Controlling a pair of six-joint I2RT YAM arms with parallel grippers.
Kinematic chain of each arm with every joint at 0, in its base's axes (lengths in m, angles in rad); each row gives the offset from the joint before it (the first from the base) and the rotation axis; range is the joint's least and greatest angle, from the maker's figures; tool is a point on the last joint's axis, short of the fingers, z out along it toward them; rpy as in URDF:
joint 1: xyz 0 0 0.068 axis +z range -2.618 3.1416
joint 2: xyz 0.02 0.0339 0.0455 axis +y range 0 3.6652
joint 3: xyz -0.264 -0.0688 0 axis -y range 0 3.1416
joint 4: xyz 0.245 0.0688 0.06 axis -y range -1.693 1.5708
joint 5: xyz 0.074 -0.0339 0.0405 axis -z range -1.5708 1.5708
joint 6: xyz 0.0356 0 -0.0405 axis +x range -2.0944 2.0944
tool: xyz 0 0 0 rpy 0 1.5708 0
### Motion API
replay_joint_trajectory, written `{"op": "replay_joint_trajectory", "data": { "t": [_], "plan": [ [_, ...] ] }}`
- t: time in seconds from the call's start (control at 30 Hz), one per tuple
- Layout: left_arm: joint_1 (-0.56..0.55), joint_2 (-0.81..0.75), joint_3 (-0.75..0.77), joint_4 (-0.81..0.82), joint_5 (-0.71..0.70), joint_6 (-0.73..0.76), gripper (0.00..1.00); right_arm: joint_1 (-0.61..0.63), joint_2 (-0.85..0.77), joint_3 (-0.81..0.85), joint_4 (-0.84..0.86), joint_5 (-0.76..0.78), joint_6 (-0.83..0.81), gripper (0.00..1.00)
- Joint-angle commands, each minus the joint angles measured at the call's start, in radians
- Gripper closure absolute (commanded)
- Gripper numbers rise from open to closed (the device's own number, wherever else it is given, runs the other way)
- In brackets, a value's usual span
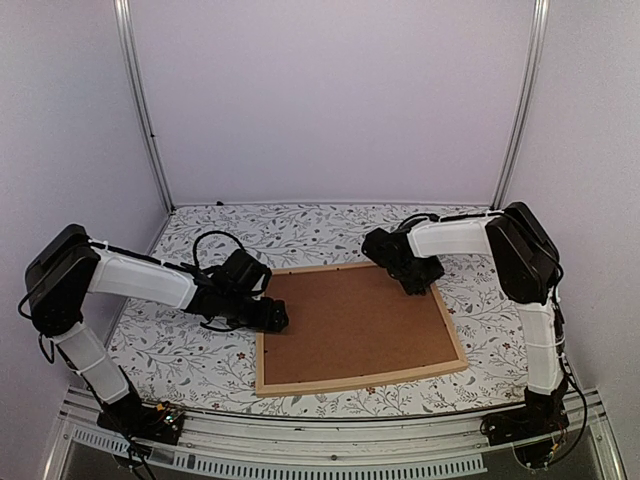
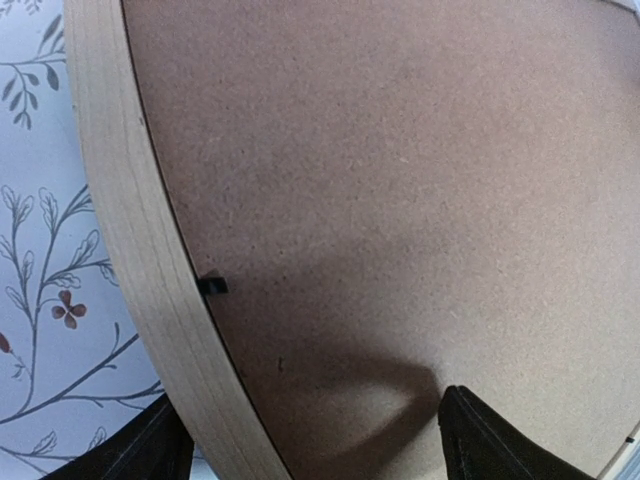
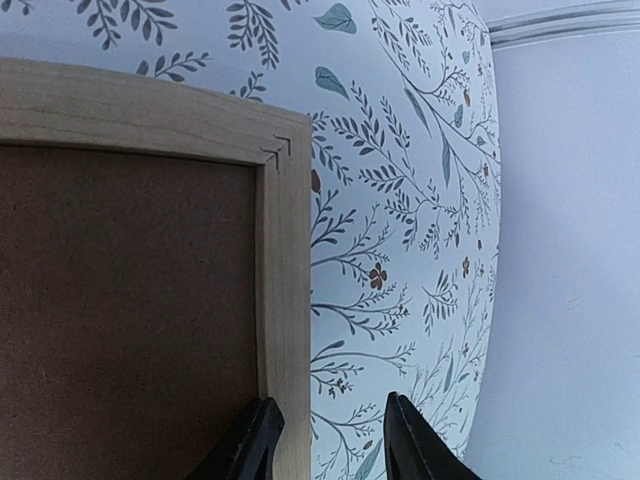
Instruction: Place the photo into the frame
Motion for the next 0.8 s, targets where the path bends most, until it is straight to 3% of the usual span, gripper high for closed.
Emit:
{"op": "replay_joint_trajectory", "data": {
  "t": [0.0,0.47,0.77],
  "plan": [
    [-0.027,0.095,-0.023,0.009,0.100,0.011,0.14,0.095,0.145,-0.004,0.061,-0.294,0.018,0.58],
    [-0.027,0.092,-0.011,-0.011,0.091,0.018,0.14,0.123,0.133,-0.027,0.069,-0.273,0.023,0.51],
    [-0.027,0.053,-0.023,-0.025,0.060,0.009,0.12,0.033,-0.284,-0.275,0.125,-0.450,0.047,0.48]
  ]
}}
